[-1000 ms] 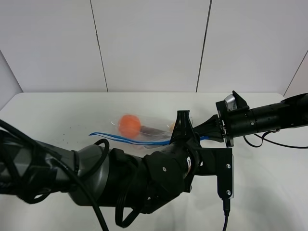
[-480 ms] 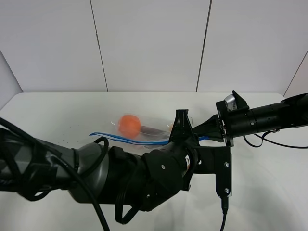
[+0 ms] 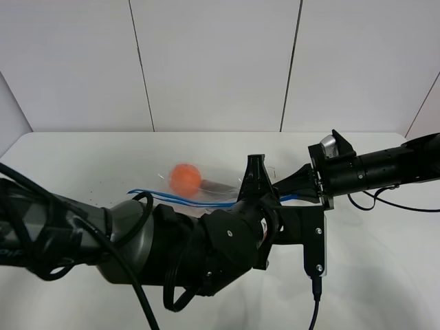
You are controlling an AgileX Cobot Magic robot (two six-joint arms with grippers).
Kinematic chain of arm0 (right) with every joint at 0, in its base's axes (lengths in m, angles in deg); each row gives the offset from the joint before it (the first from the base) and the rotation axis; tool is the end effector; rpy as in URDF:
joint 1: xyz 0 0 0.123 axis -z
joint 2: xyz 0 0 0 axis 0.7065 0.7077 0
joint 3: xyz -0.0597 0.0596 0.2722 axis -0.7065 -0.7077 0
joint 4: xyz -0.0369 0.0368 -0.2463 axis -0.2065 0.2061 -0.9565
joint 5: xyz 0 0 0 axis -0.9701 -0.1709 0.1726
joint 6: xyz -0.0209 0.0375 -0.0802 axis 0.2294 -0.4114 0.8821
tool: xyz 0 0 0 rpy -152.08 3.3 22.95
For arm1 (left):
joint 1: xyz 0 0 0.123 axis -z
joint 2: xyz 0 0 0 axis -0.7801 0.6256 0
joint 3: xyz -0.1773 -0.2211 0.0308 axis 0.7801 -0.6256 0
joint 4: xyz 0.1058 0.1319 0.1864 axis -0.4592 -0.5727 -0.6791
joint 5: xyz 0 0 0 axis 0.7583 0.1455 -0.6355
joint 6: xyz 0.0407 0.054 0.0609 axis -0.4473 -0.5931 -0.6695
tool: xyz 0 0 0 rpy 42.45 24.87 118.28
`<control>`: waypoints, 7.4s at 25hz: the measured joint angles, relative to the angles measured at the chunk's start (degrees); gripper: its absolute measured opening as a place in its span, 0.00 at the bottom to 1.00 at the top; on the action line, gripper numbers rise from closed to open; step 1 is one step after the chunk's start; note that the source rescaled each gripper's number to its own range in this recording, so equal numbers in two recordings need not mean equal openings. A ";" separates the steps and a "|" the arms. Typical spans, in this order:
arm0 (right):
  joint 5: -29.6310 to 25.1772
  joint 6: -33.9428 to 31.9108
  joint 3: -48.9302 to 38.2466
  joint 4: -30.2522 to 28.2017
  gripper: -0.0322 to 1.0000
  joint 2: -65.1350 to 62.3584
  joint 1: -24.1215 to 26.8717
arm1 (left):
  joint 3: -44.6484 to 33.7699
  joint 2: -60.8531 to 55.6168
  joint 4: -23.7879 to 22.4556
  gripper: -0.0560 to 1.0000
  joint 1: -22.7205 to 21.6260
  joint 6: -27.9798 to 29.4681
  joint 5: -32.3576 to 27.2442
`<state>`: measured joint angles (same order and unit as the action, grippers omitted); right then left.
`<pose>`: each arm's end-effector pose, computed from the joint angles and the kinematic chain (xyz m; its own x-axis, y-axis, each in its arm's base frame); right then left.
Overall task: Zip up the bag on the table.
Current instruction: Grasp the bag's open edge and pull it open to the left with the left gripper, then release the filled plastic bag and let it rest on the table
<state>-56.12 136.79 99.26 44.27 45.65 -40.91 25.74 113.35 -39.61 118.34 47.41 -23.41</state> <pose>0.3166 0.0615 0.1508 -0.9799 0.0972 -0.1740 -0.1212 0.4024 0.9074 0.1894 -0.3508 0.1561 0.3833 0.8784 -0.2856 0.6544 -0.0401 0.7551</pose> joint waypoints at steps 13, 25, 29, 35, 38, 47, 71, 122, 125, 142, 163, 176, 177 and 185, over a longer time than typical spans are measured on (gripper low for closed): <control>0.00 0.00 0.00 0.14 0.03 0.00 0.00 | 0.00 0.00 0.00 0.05 0.00 0.00 0.02; 0.31 0.00 0.00 -0.01 0.03 0.00 -0.04 | 0.00 0.00 9.59 0.05 0.10 -14.44 -4.70; 0.07 0.00 0.00 -0.01 0.03 0.00 -0.04 | 0.00 -1.00 11.43 0.05 0.10 -15.06 -5.48; -1.01 0.00 0.00 -0.34 0.03 0.00 -0.23 | -4.15 -3.39 11.55 0.05 -0.06 -15.21 -6.60; -0.96 0.00 0.00 -0.84 0.03 0.00 -0.41 | -8.52 -4.41 11.55 0.05 -0.50 -15.25 -7.58; -0.96 0.00 0.00 -0.92 0.03 0.00 -0.48 | -14.21 -10.05 11.84 0.05 -4.41 -14.75 -8.34; -0.86 0.00 0.00 -0.65 0.03 0.00 -0.48 | -22.32 -14.15 11.76 0.05 -16.88 -14.75 -7.86; -0.80 0.05 0.24 -1.97 0.03 0.00 -0.52 | -22.43 -14.71 12.60 0.80 -25.04 -10.96 -8.31; -0.80 0.05 0.24 -1.97 0.03 0.00 -0.52 | -22.43 -14.71 12.64 0.88 -25.04 -9.34 -10.43; -0.78 0.37 0.24 -1.97 0.03 0.00 -0.52 | -16.38 -20.25 18.19 1.00 -23.28 -11.48 -13.14; -0.72 0.88 0.24 -1.97 0.03 0.00 -0.52 | 33.94 -27.76 63.86 1.00 -36.90 -46.12 -34.89; -0.67 1.99 0.24 -2.02 0.03 0.00 -0.52 | 31.26 -36.15 86.00 1.00 -63.66 -49.42 -42.22; -0.67 2.05 0.24 -2.02 0.03 0.00 -0.52 | 29.83 -37.90 86.15 1.00 -63.97 -49.65 -42.22; -0.67 2.68 0.24 -2.20 0.03 0.00 -0.52 | 14.24 -53.61 84.32 1.00 -64.08 -47.90 -37.47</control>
<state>-56.79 139.46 99.50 42.07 45.65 -41.44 39.98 59.75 44.71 54.26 -0.49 -60.88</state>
